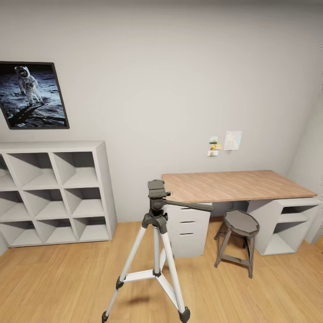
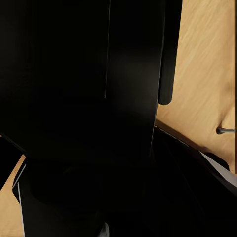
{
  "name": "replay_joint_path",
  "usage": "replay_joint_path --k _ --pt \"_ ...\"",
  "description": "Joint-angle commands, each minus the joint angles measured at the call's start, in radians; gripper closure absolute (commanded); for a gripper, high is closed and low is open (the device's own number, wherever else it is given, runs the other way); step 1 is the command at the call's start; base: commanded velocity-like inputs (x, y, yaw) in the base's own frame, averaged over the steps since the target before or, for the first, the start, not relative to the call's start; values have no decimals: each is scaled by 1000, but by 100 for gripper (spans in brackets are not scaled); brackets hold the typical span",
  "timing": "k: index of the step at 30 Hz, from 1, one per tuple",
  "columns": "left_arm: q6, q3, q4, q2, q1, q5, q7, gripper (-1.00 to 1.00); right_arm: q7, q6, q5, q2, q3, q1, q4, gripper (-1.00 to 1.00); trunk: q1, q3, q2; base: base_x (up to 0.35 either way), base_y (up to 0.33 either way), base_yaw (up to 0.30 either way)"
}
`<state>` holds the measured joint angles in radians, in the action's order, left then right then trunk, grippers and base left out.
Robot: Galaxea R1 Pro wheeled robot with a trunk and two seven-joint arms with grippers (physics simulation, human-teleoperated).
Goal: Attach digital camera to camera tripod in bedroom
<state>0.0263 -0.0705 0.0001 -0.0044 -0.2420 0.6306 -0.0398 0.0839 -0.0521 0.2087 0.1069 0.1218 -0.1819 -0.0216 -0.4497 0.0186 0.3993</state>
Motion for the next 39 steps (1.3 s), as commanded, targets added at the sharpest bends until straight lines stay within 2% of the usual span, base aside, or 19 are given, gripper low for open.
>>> replay_joint_path --k 1,12,31,39 --pt "3 -8 0 0 0 5 -3 100 3 -5 9 0 9 -1 -2 -100 0 0 1 0 -247 0" --pt "3 -7 0 1 0 4 -3 100 2 -6 9 0 9 -1 -3 -100 0 0 1 0 -242 0" --pt "3 -6 0 3 0 7 -3 100 3 -4 15 -8 4 -1 -3 -100 0 0 1 -74 -80 1" --pt "3 -6 0 3 0 8 -3 100 2 -5 15 -6 3 -1 -3 -100 0 0 1 -11 -10 177"
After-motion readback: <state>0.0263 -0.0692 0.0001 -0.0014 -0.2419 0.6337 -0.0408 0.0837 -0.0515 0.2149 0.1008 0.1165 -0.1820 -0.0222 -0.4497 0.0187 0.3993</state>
